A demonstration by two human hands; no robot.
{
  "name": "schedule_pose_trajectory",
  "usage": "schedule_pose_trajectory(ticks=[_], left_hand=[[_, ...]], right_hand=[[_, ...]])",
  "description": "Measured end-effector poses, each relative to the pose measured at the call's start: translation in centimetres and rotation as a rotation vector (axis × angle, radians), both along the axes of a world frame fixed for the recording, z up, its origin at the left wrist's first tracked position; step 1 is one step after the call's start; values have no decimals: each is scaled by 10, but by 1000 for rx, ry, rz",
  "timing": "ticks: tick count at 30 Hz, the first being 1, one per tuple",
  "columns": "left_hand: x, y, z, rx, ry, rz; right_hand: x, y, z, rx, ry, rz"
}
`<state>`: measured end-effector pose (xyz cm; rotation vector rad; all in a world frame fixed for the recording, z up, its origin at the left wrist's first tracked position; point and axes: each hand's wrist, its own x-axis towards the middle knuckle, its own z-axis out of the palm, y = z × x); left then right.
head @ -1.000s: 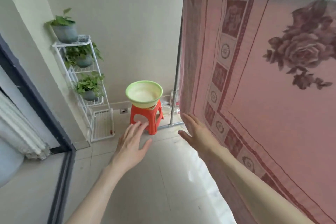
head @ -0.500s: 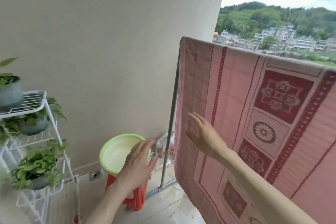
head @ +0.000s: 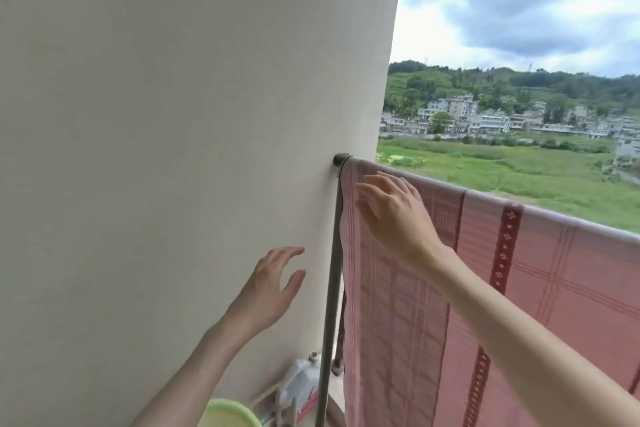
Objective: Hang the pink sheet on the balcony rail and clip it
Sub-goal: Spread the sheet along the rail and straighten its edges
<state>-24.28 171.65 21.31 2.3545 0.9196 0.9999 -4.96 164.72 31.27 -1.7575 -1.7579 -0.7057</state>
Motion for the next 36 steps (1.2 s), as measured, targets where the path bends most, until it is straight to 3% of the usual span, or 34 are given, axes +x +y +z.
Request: schedule_pose_trajectory(ticks=[2, 6, 9, 13, 16, 26, 31, 36], left_hand=[[24, 36, 18, 0, -44, -67], [78, 99, 65, -25, -204, -197], [114, 132, 104, -88, -332, -385], [141, 155, 128, -85, -342, -692], [149, 159, 127, -2, -465, -709], [136, 161, 105, 128, -660, -779], [132, 164, 64, -45, -618, -777], [106, 144, -40, -270, -565, -658]], right_hand=[[8, 22, 17, 80, -59, -107], [17, 53, 39, -65, -42, -396], [20, 68, 38, -49, -108, -538], [21, 78, 32, 231, -217, -555], [19, 81, 28, 250, -201, -527], [9, 84, 4, 342, -181, -444], [4, 78, -48, 284, -225, -466], [-3, 59, -163, 10, -102, -556]])
